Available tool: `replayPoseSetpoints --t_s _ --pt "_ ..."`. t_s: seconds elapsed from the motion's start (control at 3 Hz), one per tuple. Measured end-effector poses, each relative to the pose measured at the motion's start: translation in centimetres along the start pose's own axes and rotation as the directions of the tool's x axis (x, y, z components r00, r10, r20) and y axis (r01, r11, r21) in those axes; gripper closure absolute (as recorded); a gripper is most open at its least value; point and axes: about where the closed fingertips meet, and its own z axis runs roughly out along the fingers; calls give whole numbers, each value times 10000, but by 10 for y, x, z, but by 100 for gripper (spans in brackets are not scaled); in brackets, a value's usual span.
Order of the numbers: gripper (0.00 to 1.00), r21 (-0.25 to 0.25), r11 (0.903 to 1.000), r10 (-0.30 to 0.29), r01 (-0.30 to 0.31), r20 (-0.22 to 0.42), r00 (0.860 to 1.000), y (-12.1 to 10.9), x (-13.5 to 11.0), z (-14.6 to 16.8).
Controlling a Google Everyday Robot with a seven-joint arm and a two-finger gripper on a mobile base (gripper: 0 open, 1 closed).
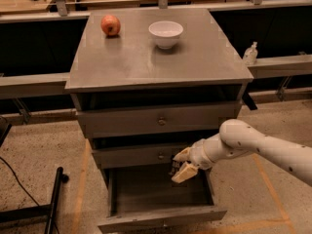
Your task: Place rxbar chocolate into bottom drawer
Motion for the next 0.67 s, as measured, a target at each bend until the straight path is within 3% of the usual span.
replayPoseSetpoints --t_s 0.33,0.67 --pt "100 36 9992 401 -409 1280 9910 -17 10 38" --pt "100 252 9962 746 -835 2499 9654 -29 38 95"
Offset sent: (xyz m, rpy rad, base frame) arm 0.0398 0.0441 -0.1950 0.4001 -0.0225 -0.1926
